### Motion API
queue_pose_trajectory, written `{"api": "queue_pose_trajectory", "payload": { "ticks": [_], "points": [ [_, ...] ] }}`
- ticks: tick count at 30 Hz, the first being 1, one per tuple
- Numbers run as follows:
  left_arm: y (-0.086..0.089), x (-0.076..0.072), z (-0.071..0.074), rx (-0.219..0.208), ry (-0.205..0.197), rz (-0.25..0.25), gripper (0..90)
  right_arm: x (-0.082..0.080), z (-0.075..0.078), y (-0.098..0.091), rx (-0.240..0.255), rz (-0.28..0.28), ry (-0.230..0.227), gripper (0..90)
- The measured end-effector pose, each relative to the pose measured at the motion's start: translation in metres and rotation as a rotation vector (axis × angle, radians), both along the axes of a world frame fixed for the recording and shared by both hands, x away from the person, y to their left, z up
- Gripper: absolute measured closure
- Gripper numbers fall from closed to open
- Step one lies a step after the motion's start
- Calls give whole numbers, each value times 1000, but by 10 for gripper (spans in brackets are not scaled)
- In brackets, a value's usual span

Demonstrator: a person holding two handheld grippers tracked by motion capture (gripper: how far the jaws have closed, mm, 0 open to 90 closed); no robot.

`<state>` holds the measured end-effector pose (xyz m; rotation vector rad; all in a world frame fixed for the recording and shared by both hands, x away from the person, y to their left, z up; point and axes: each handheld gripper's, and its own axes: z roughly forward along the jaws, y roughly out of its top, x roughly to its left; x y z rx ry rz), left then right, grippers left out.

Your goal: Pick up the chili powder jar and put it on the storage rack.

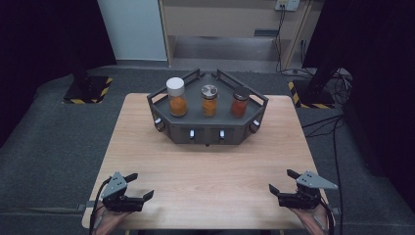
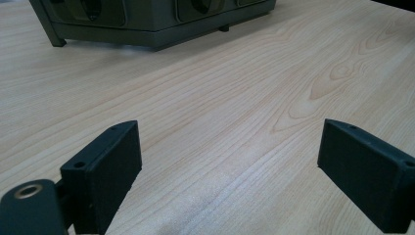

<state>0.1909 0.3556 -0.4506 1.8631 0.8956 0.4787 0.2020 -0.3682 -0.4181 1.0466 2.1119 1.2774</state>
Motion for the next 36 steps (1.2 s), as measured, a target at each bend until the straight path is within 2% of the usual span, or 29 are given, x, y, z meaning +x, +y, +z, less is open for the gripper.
{"api": "queue_pose_trajectory", "payload": {
  "ticks": [5,11,36],
  "points": [
    [0,0,0,-4,-1,1,81,0,-1,1,-20,-2,3,114],
    [1,0,-1,-6,-4,-6,81,2,-6,4,-66,19,-6,119],
    [1,0,-1,-10,-10,-8,83,4,-11,0,-53,25,-2,118]
  ]
}}
